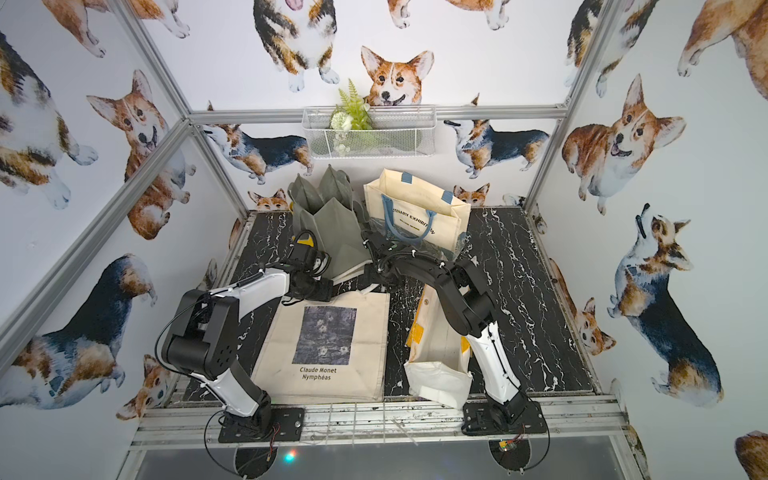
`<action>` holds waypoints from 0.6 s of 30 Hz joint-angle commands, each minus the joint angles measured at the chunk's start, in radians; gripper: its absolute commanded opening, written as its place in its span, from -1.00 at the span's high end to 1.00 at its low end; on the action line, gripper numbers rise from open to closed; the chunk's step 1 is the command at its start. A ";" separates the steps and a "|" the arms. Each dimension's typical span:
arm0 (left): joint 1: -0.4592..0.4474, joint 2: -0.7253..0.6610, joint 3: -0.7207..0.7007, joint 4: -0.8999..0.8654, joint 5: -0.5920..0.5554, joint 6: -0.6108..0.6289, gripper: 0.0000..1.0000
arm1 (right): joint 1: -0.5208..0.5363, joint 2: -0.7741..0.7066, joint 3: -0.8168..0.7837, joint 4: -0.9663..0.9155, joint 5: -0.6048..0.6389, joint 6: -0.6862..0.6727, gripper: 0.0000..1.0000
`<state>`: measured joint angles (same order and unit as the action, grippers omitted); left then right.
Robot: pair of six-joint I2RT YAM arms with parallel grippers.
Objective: Put away the canvas bag
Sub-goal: Adjust the canvas bag at the center of the board.
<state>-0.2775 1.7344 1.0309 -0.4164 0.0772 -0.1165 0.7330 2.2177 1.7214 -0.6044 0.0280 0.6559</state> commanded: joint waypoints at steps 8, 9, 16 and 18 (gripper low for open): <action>-0.002 0.031 0.029 -0.006 0.084 -0.003 0.68 | -0.004 0.073 0.052 -0.047 -0.018 -0.024 0.18; -0.002 0.040 0.032 -0.013 0.082 -0.006 0.68 | -0.004 0.078 0.054 -0.051 -0.015 -0.027 0.20; -0.006 0.041 0.017 -0.017 0.095 -0.026 1.00 | -0.007 0.097 0.052 -0.078 0.002 -0.053 0.83; -0.009 0.004 -0.005 0.000 0.089 -0.028 1.00 | -0.007 0.082 0.033 -0.077 0.017 -0.052 0.97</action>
<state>-0.2821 1.7798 1.0489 -0.4137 0.1505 -0.1387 0.7246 2.2898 1.7855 -0.5877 0.0418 0.6064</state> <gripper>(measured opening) 0.060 0.099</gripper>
